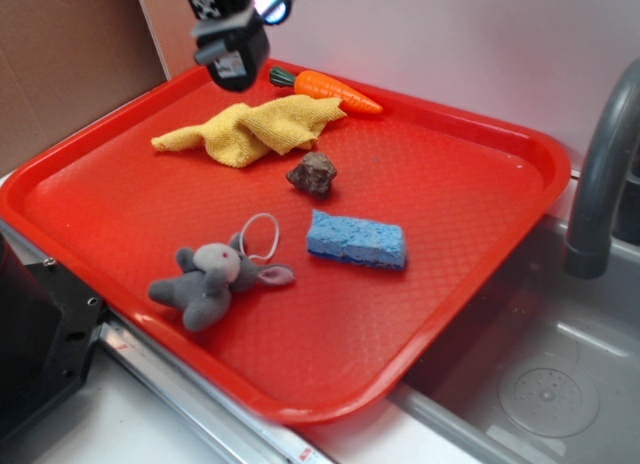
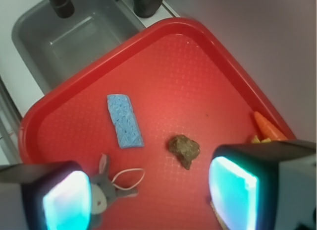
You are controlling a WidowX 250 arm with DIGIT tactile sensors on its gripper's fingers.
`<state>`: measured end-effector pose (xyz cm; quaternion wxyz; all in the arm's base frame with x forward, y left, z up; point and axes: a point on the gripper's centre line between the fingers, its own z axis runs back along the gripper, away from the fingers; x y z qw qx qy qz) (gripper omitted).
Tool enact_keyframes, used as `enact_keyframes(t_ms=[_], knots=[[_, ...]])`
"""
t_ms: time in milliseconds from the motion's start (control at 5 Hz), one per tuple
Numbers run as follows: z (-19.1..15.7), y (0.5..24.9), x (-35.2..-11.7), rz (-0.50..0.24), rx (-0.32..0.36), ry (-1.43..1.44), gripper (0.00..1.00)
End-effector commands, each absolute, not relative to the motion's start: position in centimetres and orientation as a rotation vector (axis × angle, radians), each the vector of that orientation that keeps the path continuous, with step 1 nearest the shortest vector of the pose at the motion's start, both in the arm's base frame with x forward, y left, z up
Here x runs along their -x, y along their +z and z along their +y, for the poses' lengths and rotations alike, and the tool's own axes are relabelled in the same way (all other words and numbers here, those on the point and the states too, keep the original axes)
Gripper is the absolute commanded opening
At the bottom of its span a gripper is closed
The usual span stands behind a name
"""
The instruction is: Grab the blue sponge.
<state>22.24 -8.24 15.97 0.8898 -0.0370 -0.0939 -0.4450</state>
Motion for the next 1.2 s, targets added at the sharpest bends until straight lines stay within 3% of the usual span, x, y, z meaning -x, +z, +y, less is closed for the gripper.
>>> enact_keyframes(t_ms=[0, 600, 800, 1000], knots=[[-12.7, 13.5, -21.8, -0.185, 0.025, -0.957, 1.0], [-12.5, 7.5, -22.9, -0.128, 0.042, -0.854, 1.0], [-13.2, 5.3, -23.6, -0.11, 0.046, -0.917, 1.0], [-14.2, 4.0, -23.6, -0.123, 0.091, -1.039, 1.0]])
